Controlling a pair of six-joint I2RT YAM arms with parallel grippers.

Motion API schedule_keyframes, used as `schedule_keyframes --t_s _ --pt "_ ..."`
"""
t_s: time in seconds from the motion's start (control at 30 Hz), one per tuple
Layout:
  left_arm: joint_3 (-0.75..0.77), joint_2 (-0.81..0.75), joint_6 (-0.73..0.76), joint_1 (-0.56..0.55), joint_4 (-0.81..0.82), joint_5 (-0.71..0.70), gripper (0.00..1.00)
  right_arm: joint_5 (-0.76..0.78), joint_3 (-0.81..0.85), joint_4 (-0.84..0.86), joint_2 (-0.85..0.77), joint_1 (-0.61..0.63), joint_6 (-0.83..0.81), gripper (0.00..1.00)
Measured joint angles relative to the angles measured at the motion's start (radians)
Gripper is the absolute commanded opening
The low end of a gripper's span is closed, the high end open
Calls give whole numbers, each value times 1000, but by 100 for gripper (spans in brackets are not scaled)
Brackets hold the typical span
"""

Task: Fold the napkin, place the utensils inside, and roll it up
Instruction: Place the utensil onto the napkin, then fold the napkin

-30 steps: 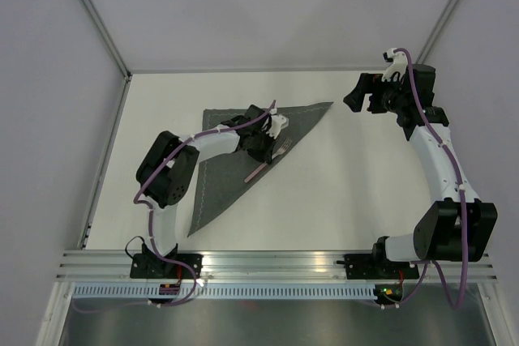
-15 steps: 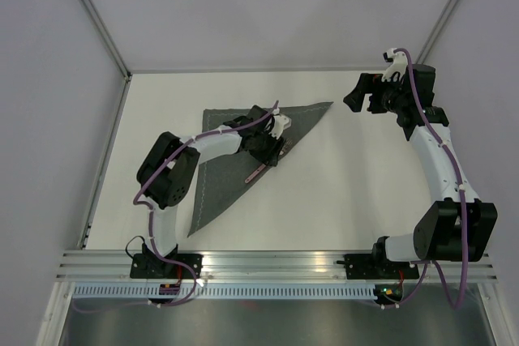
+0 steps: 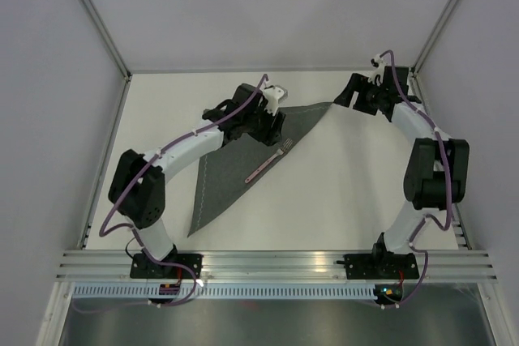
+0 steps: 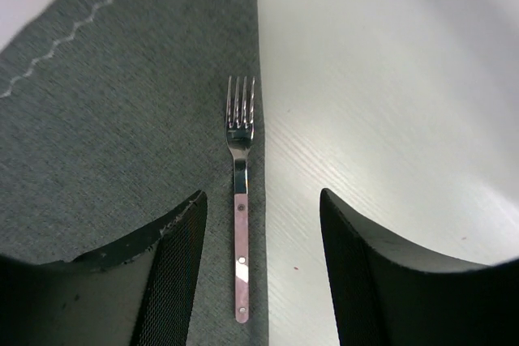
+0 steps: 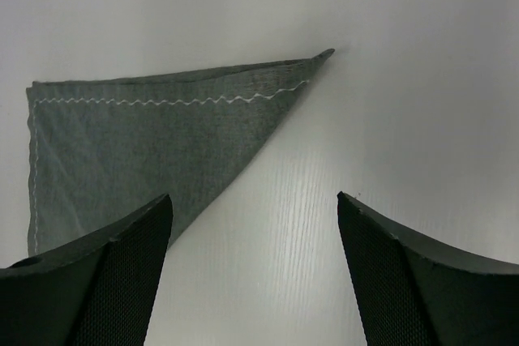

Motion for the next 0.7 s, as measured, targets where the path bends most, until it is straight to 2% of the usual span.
schedule_keyframes --t_s 0.23,0.47,0.7 --pt "-82 -192 -64 0 26 -5 64 -16 3 169 293 0 150 86" --pt "-198 -289 -93 0 31 -32 65 -13 -16 337 341 0 277 84" --pt "-235 -332 -116 0 37 -50 65 -9 11 452 415 0 348 77"
